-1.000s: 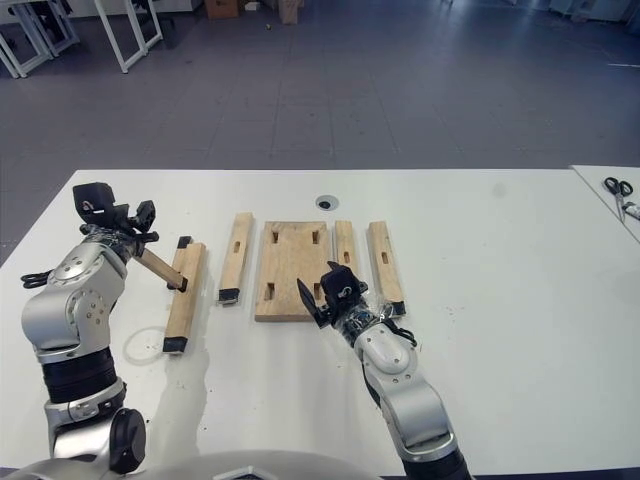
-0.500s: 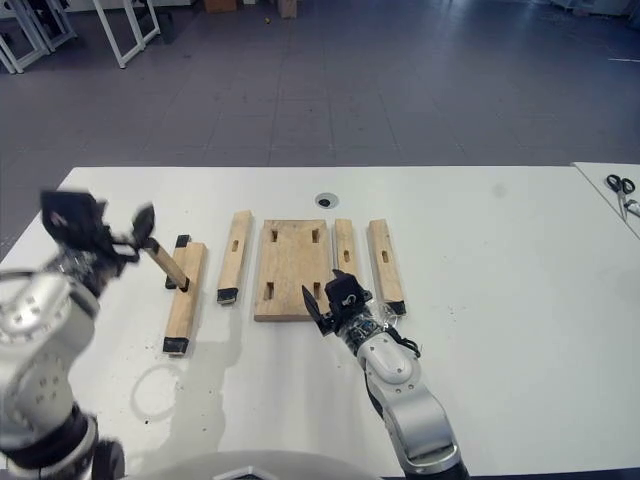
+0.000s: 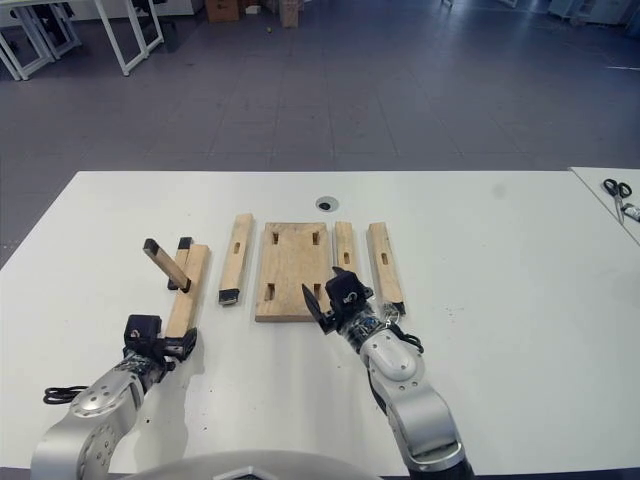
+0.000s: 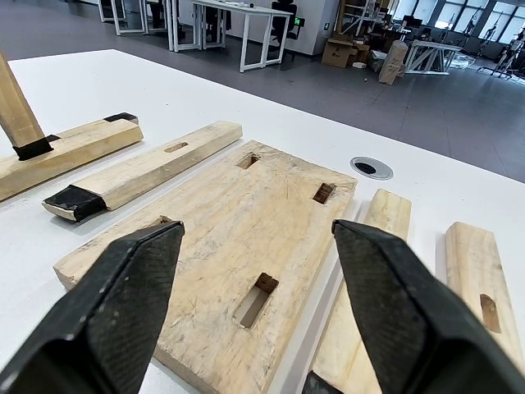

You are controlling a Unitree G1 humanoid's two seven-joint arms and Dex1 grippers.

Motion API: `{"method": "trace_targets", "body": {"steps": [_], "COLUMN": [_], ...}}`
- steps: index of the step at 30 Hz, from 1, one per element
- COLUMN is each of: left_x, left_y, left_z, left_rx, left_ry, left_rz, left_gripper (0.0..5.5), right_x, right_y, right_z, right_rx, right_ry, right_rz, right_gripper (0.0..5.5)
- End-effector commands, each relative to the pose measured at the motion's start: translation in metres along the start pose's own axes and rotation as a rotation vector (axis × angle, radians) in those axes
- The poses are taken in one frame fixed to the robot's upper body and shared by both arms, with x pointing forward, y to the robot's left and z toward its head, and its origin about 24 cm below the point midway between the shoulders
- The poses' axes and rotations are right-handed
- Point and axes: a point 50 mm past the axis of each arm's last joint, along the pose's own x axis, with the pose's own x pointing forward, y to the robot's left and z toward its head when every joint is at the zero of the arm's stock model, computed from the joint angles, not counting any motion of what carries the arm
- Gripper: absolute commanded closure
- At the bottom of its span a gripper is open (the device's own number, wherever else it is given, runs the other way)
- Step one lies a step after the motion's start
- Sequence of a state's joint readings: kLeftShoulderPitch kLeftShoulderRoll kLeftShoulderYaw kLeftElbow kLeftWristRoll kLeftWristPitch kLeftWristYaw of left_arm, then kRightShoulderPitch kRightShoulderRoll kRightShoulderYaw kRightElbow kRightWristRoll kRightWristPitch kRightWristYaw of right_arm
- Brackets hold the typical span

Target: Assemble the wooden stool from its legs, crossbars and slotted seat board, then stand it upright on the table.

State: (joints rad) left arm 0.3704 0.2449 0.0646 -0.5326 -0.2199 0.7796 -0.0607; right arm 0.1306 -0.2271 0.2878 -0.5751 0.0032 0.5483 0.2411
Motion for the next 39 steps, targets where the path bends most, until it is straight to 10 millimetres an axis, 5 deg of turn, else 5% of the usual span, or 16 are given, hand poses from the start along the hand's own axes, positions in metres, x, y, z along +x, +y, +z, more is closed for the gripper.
{"method": "trace_targets", "body": {"steps": [1, 9, 13, 17, 24, 28, 39], "left_x": [0.009, 0.011, -0.006, -0.021, -0.029, -0.042, -0.042], "left_y": [-0.010, -0.012, -0.014, -0.043, -0.066, -0.074, -0.066], "left_z": [-0.008, -0.002, 0.096, 0.141, 0.153, 0.149, 0.125], "left_rx": [-0.038, -0.075, -0.177, -0.492, -0.620, -0.616, -0.598], "left_ry": [0.045, -0.032, -0.541, -0.647, -0.510, -0.427, -0.259], "left_rz": [-0.011, -0.001, -0.139, -0.640, -1.124, -1.281, -1.342], "left_gripper": [2.46, 3.45, 3.45, 3.45, 3.45, 3.45, 3.45], "right_x": [0.006, 0.020, 0.029, 0.040, 0.028, 0.026, 0.021], "right_y": [-0.011, -0.033, -0.042, -0.041, -0.031, -0.026, -0.034], "right_z": [0.007, 0.047, 0.051, 0.084, 0.126, 0.131, 0.140], "right_rx": [0.011, 0.169, 0.361, 0.759, 0.980, 1.020, 1.015], "right_ry": [-0.007, -0.094, -0.059, -0.183, -0.305, -0.273, -0.209], "right_rz": [-0.039, -0.061, 0.024, 0.387, 0.887, 0.924, 0.972], "right_gripper": [2.18, 1.90, 1.20, 1.18, 1.18, 1.18, 1.33]}}
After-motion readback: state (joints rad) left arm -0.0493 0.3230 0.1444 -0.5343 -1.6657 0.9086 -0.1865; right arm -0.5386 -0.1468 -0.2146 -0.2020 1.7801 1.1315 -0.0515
